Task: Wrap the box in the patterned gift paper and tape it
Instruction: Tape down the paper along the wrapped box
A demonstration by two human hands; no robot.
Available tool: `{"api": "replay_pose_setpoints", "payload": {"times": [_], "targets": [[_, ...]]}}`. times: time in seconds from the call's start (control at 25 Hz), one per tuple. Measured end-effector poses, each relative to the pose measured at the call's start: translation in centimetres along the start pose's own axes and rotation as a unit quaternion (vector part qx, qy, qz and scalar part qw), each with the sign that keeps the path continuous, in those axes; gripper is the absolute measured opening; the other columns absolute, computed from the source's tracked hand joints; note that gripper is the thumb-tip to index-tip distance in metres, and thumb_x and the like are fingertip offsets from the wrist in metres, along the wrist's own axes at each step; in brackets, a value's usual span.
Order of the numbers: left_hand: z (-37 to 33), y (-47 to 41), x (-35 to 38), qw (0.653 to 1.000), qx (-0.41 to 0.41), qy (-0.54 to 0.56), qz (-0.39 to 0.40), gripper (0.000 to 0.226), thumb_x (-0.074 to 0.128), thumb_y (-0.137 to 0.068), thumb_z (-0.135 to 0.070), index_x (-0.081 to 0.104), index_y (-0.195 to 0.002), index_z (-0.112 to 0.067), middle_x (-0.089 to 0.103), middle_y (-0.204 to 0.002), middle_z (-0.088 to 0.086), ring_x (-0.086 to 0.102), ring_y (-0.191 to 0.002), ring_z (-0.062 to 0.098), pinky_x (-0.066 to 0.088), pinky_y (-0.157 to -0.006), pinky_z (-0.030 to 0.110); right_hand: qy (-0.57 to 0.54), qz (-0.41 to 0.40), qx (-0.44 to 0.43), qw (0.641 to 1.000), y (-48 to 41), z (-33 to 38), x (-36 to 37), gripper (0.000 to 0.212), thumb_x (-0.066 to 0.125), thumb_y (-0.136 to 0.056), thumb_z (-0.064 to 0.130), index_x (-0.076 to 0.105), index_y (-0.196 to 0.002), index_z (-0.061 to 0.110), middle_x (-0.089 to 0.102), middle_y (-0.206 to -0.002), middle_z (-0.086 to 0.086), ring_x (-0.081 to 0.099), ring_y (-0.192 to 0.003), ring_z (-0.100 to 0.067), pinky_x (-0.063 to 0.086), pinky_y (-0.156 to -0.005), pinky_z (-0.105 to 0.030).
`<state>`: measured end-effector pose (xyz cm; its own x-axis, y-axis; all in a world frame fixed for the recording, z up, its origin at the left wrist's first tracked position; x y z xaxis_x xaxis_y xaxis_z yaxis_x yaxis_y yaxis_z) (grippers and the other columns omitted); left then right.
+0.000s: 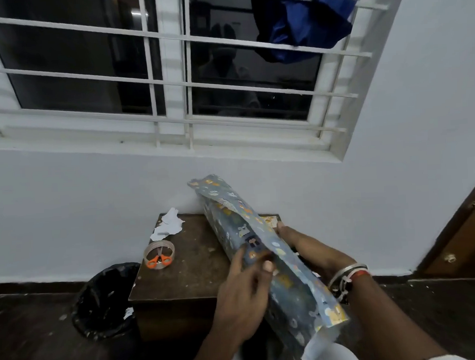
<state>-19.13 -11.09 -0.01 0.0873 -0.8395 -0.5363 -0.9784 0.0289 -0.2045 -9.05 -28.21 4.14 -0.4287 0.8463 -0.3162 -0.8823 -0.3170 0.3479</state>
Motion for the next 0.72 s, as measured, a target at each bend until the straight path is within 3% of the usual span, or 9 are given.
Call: {"api": "replay_pose_setpoints", "payload": {"times": [0.08,0.16,0.28,0.36,0.48,0.6,0.68,0.72], "targets": [[-0.5,-1.0,0.6,0.997,0.026,-0.076,0.012,0.061,0.013,-0.088,-0.084,0.048,-0.132,-0.061,0.019,-0.164,-0.020,0.048,-0.131,0.004,0.041,-0.108,0.034,0.088,0.008,-0.021,0.996,0.7,2.1,-0.9,0.059,0.031,-0.096,0.077,0.061,-0.135,0.044,0.066,-0.133,0.015,0.065,-0.117,-0.007,0.052,-0.095,-0.031],[-0.8,-2.2,1.1,0.987,0.038,-0.158,0.021,0.059,0.012,-0.088,-0.085,0.041,-0.135,-0.062,0.026,-0.158,-0.017,0.042,-0.136,0.017,0.040,-0.109,0.051,0.149,-0.015,-0.030,0.988,1.2,4.0,-1.5,0.063,0.033,-0.096,0.075,0.046,-0.148,0.042,0.052,-0.146,0.019,0.052,-0.126,-0.003,0.044,-0.095,-0.023],[-1.2,-4.2,1.2,0.960,0.069,-0.272,0.020,0.050,0.025,-0.093,-0.076,0.051,-0.129,-0.053,0.037,-0.145,-0.011,0.037,-0.132,0.021,0.038,-0.103,0.052,0.268,-0.015,-0.055,0.962,0.7,5.7,-1.4,0.092,0.034,-0.085,0.088,0.030,-0.160,0.033,0.040,-0.158,0.012,0.041,-0.143,-0.012,0.030,-0.116,-0.031],[-1.7,-5.1,1.3,0.952,0.070,-0.298,0.024,0.049,0.033,-0.089,-0.066,0.060,-0.121,-0.040,0.041,-0.141,-0.005,0.040,-0.129,0.024,0.037,-0.104,0.051,0.333,-0.009,-0.061,0.941,0.0,6.1,-0.4,0.091,0.033,-0.087,0.087,0.031,-0.160,0.032,0.037,-0.161,0.011,0.035,-0.149,-0.015,0.025,-0.123,-0.036],[-1.9,-5.2,1.7,0.957,0.077,-0.279,0.020,0.058,0.038,-0.083,-0.058,0.054,-0.134,-0.034,0.041,-0.143,-0.003,0.041,-0.131,0.023,0.038,-0.107,0.051,0.387,-0.005,-0.049,0.921,-1.1,5.3,0.4,0.074,0.025,-0.094,0.081,0.036,-0.156,0.042,0.035,-0.163,0.010,0.030,-0.153,-0.019,0.022,-0.125,-0.040],[-1.0,-4.7,2.1,0.968,0.097,-0.231,0.028,0.065,0.044,-0.082,-0.058,0.045,-0.142,-0.033,0.047,-0.139,-0.007,0.048,-0.127,0.016,0.041,-0.107,0.045,0.413,-0.029,-0.040,0.910,-1.3,4.3,1.0,0.054,0.021,-0.101,0.070,0.059,-0.130,0.045,0.055,-0.150,-0.003,0.046,-0.142,-0.029,0.035,-0.116,-0.041],[0.0,-4.5,2.0,0.985,0.102,-0.133,0.044,0.054,0.050,-0.087,-0.054,0.050,-0.136,-0.032,0.056,-0.128,-0.011,0.057,-0.115,0.010,0.046,-0.100,0.039,0.422,-0.031,-0.038,0.905,-1.2,3.9,1.3,0.055,0.019,-0.105,0.063,0.056,-0.139,0.041,0.053,-0.151,-0.009,0.041,-0.145,-0.032,0.033,-0.117,-0.043],[0.7,-4.4,1.6,0.993,0.092,-0.053,0.044,0.045,0.053,-0.089,-0.049,0.054,-0.131,-0.033,0.062,-0.123,-0.014,0.060,-0.110,0.006,0.049,-0.096,0.035,0.427,-0.024,-0.036,0.903,-1.1,3.8,1.4,0.054,0.018,-0.106,0.061,0.046,-0.149,0.044,0.045,-0.158,-0.009,0.032,-0.151,-0.031,0.028,-0.121,-0.044]]}}
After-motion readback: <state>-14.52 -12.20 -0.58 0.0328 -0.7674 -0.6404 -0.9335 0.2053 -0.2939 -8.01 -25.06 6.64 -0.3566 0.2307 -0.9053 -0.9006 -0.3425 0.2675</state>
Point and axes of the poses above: each hand's wrist, its own y-axis away from the middle knuckle, its own x-axis out of the palm, z = x × y, the point moved 1 cm from there along -y, towards the middle knuckle
